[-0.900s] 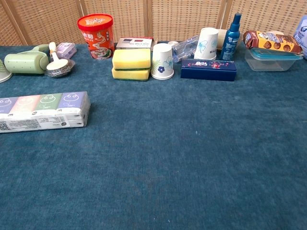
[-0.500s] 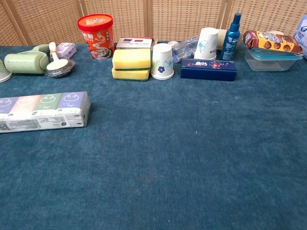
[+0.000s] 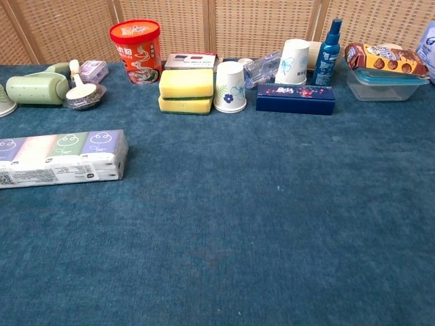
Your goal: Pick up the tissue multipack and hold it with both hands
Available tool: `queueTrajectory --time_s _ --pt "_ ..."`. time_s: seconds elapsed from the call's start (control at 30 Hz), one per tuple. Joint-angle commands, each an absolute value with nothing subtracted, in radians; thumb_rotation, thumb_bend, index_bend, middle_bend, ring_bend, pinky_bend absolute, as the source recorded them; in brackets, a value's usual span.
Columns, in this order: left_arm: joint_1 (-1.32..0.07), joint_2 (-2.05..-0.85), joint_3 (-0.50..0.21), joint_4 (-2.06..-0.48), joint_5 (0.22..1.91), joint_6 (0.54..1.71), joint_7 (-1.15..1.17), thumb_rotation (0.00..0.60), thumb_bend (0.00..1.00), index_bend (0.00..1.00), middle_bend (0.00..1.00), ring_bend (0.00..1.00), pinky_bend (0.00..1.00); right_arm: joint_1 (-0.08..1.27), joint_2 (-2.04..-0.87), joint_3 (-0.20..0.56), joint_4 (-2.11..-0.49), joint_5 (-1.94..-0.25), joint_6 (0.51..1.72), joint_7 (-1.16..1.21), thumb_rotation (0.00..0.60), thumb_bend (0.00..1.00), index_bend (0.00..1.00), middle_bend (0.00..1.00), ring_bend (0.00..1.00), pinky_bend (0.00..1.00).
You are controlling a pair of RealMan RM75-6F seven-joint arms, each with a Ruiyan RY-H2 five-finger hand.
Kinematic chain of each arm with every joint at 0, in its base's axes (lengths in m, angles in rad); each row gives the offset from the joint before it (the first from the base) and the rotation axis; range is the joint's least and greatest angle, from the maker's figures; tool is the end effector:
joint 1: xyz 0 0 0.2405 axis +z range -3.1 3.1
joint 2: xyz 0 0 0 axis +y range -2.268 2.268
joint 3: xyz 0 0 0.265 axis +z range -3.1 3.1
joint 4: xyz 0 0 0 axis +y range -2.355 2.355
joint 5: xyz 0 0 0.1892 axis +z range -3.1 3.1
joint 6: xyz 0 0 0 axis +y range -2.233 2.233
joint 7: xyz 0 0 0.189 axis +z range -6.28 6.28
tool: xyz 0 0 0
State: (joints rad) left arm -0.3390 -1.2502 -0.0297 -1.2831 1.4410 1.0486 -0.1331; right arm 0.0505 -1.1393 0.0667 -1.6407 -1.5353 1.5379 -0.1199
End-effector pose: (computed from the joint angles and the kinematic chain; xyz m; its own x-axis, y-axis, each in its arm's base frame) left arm -0.3483 0.3033 0.1082 0.4642 0.3100 0.8297 0.8838 -0.1009 -0.4568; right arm -0.3001 -0.2168 0.1827 0.4598 0.0530 0.8865 -0.8874 -0.0102 0.4609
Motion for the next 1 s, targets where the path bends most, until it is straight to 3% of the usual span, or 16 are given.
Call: queueTrajectory --time_s 0.03,0.17,0.27,0.4,0.47,0.63,0.8,1.0 --pt "-0.363 -1.279 -0.045 -1.258 1.41 1.025 -0.109 0.6 0.0 0.0 0.0 0.0 0.01 0.051 -1.138 0.068 -1.641 -1.533 1.536 -0.112 0.6 0.0 0.0 0.0 0.0 0.0" --pt "-0.379 -1.303 -0.054 -1.24 1.383 1.002 -0.086 0.6 0.0 0.0 0.0 0.0 0.05 0.053 -1.136 0.069 -1.642 -1.53 1.532 -0.101 0.6 0.0 0.0 0.0 0.0 0.0" --pt "-0.387 -1.312 -0.053 -1.235 1.371 0.988 -0.059 0.6 0.0 0.01 0.0 0.0 0.13 0.053 -1.135 0.067 -1.644 -1.531 1.531 -0.099 0.6 0.0 0.0 0.0 0.0 0.0" --pt "-0.403 -1.321 -0.046 -1.24 1.342 0.947 0.009 0.6 0.0 0.12 0.05 0.02 0.26 0.051 -1.135 0.066 -1.648 -1.536 1.536 -0.093 0.6 0.0 0.0 0.0 0.0 0.0" --pt "-0.405 -1.328 -0.05 -1.244 1.327 0.945 0.033 0.6 0.0 0.16 0.12 0.08 0.33 0.051 -1.134 0.065 -1.648 -1.537 1.536 -0.09 0.6 0.0 0.0 0.0 0.0 0.0" --pt "-0.404 -1.34 -0.055 -1.247 1.299 0.953 0.086 0.6 0.0 0.42 0.43 0.37 0.57 0.052 -1.133 0.065 -1.647 -1.536 1.533 -0.084 0.6 0.0 0.0 0.0 0.0 0.0" --pt "-0.408 -1.346 -0.056 -1.255 1.28 0.952 0.12 0.6 0.0 0.53 0.54 0.47 0.62 0.054 -1.132 0.065 -1.646 -1.535 1.528 -0.08 0.6 0.0 0.0 0.0 0.0 0.0" --pt "-0.408 -1.333 -0.063 -1.291 1.284 0.974 0.11 0.6 0.0 0.54 0.56 0.48 0.62 0.053 -1.132 0.063 -1.646 -1.534 1.527 -0.081 0.6 0.0 0.0 0.0 0.0 0.0"
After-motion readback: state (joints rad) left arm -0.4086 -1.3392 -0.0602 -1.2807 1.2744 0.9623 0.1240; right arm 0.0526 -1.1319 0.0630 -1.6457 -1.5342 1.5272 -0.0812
